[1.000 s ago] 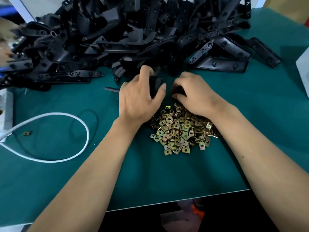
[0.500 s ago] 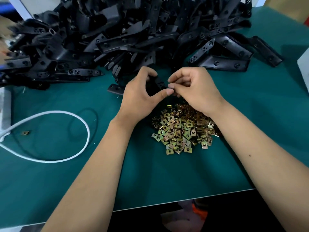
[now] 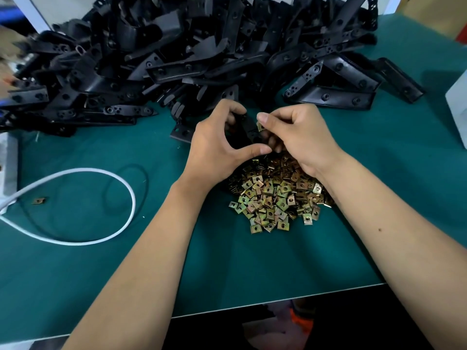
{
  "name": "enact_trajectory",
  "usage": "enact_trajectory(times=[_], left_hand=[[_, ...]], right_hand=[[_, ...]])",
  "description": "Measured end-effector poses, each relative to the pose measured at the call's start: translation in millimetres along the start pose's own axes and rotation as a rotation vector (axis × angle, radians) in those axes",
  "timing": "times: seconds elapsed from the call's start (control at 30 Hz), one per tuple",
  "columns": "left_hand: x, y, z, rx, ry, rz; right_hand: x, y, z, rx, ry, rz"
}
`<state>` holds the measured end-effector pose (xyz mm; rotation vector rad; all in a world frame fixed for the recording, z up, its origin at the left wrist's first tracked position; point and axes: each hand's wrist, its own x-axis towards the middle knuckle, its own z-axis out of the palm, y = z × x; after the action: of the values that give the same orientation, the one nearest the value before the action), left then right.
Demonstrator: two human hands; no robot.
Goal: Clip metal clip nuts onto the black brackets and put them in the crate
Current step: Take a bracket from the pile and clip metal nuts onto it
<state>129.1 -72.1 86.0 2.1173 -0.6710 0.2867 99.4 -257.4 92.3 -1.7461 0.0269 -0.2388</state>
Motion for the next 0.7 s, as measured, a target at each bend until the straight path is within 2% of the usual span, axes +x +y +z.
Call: enact_trajectory(times=[0.23, 0.53, 0.7], left_hand=[[0.1, 1.0, -0.2, 0.042, 0.041, 0.017], [2.7, -5.0, -0.7, 0.033, 0.043, -0.007], [2.2, -5.5, -1.5, 0.039, 0.017, -0.009]], right_hand=[[0.9, 0.4, -0.8, 0.062, -0.017, 0.038], [1.1, 1.1, -2.6, -0.051, -0.055, -0.146], [0.8, 0.9, -2.3, -0.104, -0.078, -0.147]])
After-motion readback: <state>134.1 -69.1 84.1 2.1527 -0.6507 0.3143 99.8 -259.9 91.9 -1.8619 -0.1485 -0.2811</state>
